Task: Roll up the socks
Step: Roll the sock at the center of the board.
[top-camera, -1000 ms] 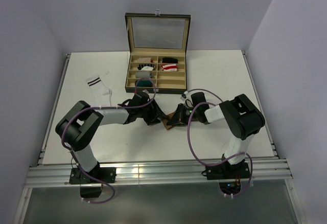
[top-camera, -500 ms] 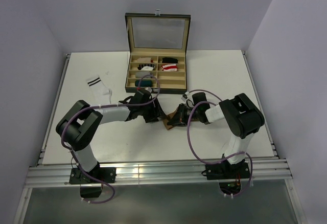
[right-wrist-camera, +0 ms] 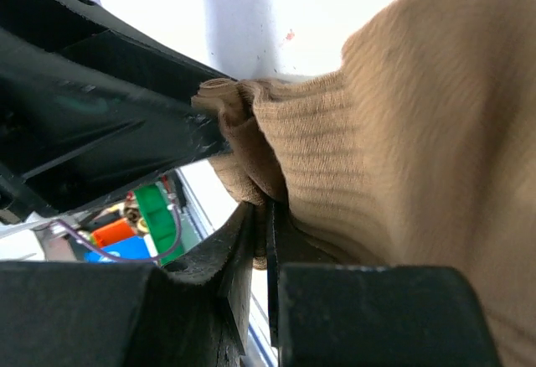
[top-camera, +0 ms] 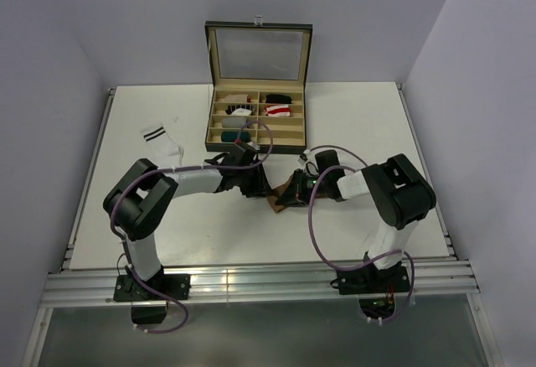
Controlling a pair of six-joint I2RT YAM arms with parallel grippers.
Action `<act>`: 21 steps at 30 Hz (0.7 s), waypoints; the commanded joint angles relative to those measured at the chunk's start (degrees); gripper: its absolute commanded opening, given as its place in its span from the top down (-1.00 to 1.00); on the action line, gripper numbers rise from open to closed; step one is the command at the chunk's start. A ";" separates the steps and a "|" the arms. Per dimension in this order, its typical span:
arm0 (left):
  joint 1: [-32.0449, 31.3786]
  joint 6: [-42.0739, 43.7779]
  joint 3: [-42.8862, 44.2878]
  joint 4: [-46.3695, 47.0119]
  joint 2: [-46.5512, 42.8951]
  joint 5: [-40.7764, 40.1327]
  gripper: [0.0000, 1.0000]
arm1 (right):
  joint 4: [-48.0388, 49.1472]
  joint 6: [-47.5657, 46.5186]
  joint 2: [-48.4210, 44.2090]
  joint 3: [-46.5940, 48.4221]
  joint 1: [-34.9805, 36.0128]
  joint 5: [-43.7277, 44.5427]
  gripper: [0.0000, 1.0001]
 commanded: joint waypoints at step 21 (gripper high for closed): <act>-1.72 10.81 9.67 -16.48 5.37 -6.28 0.99 | -23.99 -16.75 -29.12 1.74 16.86 49.90 -0.25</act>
